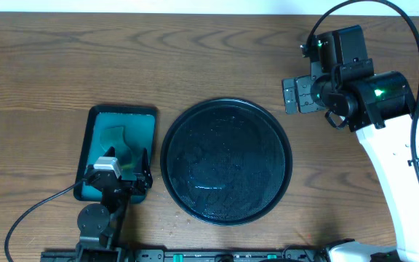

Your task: Clean dirty plates on tray and stack at the side

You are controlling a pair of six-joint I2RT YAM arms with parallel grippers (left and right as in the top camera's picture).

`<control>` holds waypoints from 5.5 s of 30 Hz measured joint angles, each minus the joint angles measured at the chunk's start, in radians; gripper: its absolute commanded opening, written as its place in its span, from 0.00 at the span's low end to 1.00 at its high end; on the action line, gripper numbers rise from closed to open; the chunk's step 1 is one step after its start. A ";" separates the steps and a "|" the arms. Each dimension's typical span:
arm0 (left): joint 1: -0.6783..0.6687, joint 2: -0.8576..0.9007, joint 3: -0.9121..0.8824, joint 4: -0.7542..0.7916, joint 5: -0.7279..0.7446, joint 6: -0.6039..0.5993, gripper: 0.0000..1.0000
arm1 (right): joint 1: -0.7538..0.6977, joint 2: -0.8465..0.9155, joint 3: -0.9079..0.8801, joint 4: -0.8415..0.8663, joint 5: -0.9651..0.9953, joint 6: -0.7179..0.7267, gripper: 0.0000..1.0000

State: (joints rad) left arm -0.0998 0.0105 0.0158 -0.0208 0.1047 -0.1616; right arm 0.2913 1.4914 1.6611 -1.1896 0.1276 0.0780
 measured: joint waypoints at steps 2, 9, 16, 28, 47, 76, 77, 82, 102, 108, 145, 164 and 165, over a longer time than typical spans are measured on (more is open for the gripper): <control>0.000 0.000 0.000 0.000 0.000 0.000 0.81 | 0.000 0.000 0.000 -0.002 0.000 0.000 0.99; 0.000 0.000 0.000 0.000 0.000 0.000 0.81 | 0.000 -0.019 -0.002 0.048 -0.003 0.001 0.99; 0.000 0.000 0.000 -0.001 -0.003 0.000 0.81 | 0.000 -0.251 -0.113 0.225 -0.009 0.002 0.99; 0.000 0.000 0.001 -0.002 -0.007 -0.003 0.81 | -0.026 -0.955 -0.752 0.788 -0.017 0.098 0.99; 0.000 0.000 0.002 -0.002 -0.007 -0.004 0.81 | -0.177 -1.475 -1.421 1.070 -0.163 0.217 0.99; 0.000 0.000 0.002 -0.003 -0.007 -0.008 0.81 | -0.181 -1.480 -1.654 1.130 -0.254 0.039 0.99; 0.000 0.000 0.001 -0.002 -0.007 -0.008 0.81 | -0.181 -1.479 -1.654 1.131 -0.261 0.019 0.99; 0.000 0.000 0.002 -0.002 -0.007 -0.008 0.81 | -0.181 -1.479 -1.654 1.131 -0.273 -0.056 0.99; 0.000 0.000 0.001 -0.002 -0.007 -0.008 0.81 | -0.181 -1.479 -1.654 1.131 -0.277 -0.086 0.99; 0.000 0.000 0.002 -0.002 -0.007 -0.008 0.81 | -0.181 -1.479 -1.654 1.131 -0.277 -0.086 0.99; 0.000 0.000 0.001 -0.002 -0.007 -0.008 0.81 | -0.181 -1.479 -1.654 1.131 -0.277 -0.086 0.99; 0.000 0.000 0.001 -0.002 -0.007 -0.008 0.81 | -0.181 -1.479 -1.654 1.131 -0.277 -0.086 0.99; 0.000 0.000 0.001 -0.002 -0.007 -0.008 0.81 | -0.181 -1.479 -1.654 1.131 -0.277 -0.086 0.99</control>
State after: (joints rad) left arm -0.0998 0.0105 0.0170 -0.0231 0.0978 -0.1692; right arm 0.1104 0.0120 0.0067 -0.0586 -0.1493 -0.0078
